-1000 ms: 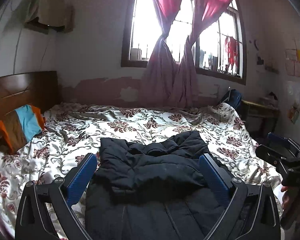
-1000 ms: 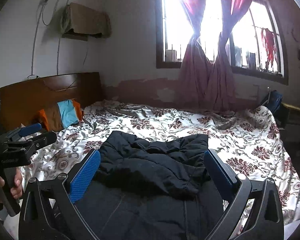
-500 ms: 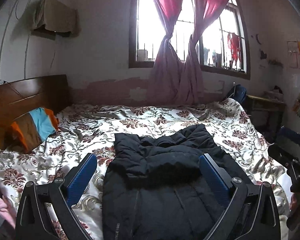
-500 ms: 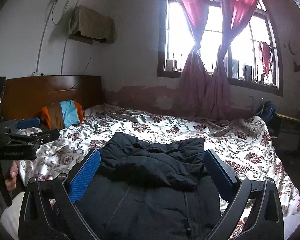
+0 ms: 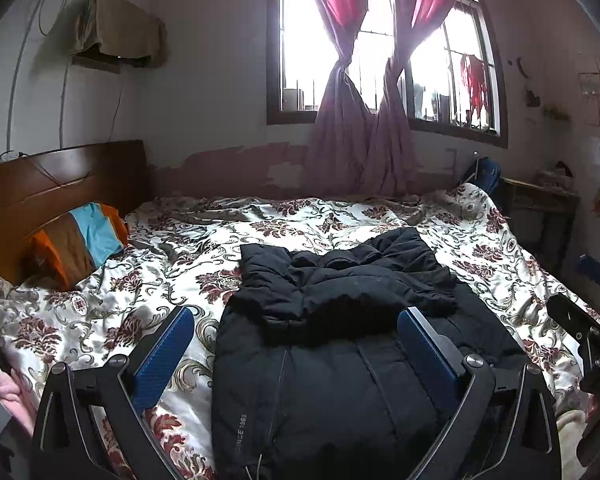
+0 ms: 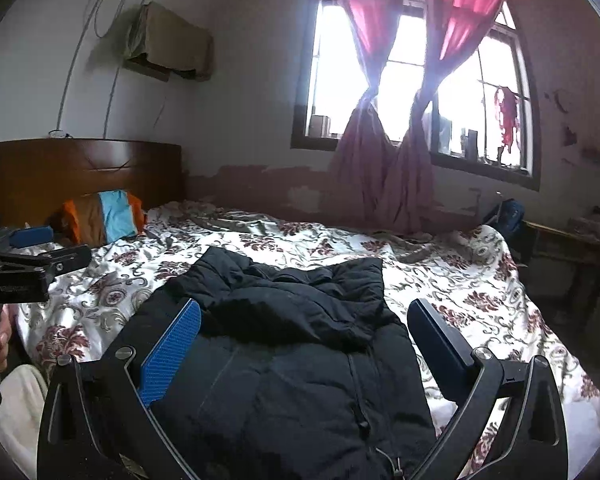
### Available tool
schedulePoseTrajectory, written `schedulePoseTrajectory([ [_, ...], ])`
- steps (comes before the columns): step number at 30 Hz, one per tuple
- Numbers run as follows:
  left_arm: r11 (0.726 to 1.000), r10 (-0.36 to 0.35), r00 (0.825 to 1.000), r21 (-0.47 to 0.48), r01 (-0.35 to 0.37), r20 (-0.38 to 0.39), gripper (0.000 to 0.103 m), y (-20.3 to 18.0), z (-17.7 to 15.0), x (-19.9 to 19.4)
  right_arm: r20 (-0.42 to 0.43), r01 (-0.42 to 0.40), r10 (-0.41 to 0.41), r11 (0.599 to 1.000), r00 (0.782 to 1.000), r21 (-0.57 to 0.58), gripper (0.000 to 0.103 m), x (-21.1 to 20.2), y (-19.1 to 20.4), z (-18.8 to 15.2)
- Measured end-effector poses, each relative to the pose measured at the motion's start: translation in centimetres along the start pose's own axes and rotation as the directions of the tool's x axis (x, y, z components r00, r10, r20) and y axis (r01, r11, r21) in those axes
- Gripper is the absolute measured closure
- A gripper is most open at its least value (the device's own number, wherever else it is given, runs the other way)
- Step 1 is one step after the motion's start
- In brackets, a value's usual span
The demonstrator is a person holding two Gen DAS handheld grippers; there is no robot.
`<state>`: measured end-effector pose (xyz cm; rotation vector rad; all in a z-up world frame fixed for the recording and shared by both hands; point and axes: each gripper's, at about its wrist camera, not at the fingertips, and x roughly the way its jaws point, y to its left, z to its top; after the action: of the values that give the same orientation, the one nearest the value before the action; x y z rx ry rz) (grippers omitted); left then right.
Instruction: Fold large clothes
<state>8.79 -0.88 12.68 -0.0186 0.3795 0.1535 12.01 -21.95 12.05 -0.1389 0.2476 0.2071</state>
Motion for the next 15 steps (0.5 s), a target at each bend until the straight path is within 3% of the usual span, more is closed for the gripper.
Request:
schedulePoseTrajectory([
  [6,1.000,-0.003,1.000,-0.006,0.003,0.010,0.001,0.5,-2.0,-0.5,-0.061,0.028,-0.029,0.999,0.998,-0.023,0.002,-0.2,-0.4,-2.0],
  [15,0.997,-0.046,0.996,-0.068,0.041,-0.082,0.001,3.2,-7.0,-1.2,-0.251,0.023,-0.047,0.995,0.967,-0.101,0.002,-0.7,-2.5,-5.6],
])
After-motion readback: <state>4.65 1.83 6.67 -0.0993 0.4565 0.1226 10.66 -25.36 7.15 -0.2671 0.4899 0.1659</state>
